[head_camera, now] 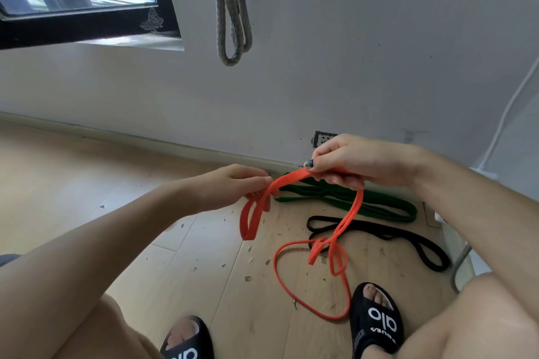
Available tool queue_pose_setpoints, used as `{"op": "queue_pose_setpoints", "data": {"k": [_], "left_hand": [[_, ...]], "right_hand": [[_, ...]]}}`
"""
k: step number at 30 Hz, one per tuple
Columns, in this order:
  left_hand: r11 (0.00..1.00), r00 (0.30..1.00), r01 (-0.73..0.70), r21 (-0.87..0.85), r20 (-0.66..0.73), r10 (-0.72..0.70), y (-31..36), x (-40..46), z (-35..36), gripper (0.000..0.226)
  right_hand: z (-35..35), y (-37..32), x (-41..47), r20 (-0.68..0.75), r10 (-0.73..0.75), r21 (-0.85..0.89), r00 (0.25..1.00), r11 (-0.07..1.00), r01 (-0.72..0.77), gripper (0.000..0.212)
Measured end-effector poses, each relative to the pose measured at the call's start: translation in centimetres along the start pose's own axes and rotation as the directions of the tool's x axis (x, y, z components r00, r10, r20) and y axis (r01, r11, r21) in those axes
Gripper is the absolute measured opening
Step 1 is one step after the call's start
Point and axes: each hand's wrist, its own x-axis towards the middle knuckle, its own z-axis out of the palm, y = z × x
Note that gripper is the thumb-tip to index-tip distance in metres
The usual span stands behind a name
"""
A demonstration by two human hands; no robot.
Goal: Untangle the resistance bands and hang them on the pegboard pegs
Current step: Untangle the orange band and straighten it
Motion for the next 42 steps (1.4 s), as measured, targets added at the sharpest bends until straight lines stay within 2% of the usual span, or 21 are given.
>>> {"op": "queue_pose_setpoints", "data": {"k": [3,7,13,15,18,21,24,28,30,33,39,42], "left_hand": [[0.981,0.995,0.1,-0.168,0.021,-0.098,-1.0,-0.1,-0.5,0.036],[0.855,0.964,0.259,-0.448,0.066,-0.258,-3.2,-0.6,-1.4,0.035],[0.73,0.961,0.23,-0.644,0.033,-0.273,-4.4,-0.9,-2.0,0.024],[0.796,0.967,0.217,-0.565,0.012,-0.255,-4.3,-0.9,-1.8,0.023],[0.944,0.971,0.219,-0.249,-0.035,-0.235,-3.8,-0.7,-0.7,0.033],[0.975,0.973,0.214,-0.064,-0.076,-0.219,-3.0,-0.1,0.4,0.051],[0.985,0.984,0.165,0.045,-0.081,-0.161,-2.2,0.5,1.5,0.044],[0.993,0.98,0.097,0.06,-0.179,-0.085,-2.2,1.3,1.5,0.016],[0.989,0.972,0.111,0.093,-0.215,-0.089,-2.6,1.5,1.1,0.014],[0.989,0.955,0.109,0.097,-0.286,-0.077,-3.2,1.1,0.4,0.023],[0.995,0.905,-0.01,-0.104,-0.424,-0.036,-3.3,0.3,-1.0,0.022],[0.965,0.94,-0.05,-0.257,-0.338,-0.042,-2.9,-0.5,-1.6,0.025]], "right_hand": [[-0.3,0.3,0.0,-0.041,0.008,0.008,0.999,1.0,-0.008,0.029],[-0.8,1.1,-0.1,-0.111,0.037,0.04,0.993,0.999,-0.033,0.028],[-1.3,1.4,-0.3,-0.128,0.051,0.06,0.99,0.997,-0.044,0.027],[-1.1,1.3,-0.3,-0.124,0.045,0.061,0.991,0.997,-0.038,0.027],[-0.9,1.2,-0.2,-0.119,0.036,0.065,0.992,0.997,-0.028,0.027],[-0.7,1.0,0.1,-0.113,0.03,0.082,0.993,0.996,-0.021,0.027],[-0.5,0.7,0.3,-0.118,0.026,0.116,0.993,0.993,-0.012,0.028],[-0.3,0.3,0.2,-0.123,0.012,0.169,0.992,0.986,0.01,0.028],[-0.4,0.3,0.2,-0.132,0.015,0.173,0.991,0.985,0.008,0.028],[-0.6,0.5,0.1,-0.155,0.038,0.161,0.987,0.987,-0.013,0.028],[-1.2,1.2,0.1,-0.207,0.1,0.173,0.973,0.983,-0.065,0.025],[-1.5,1.4,0.0,-0.197,0.118,0.192,0.973,0.978,-0.079,0.025]]}}
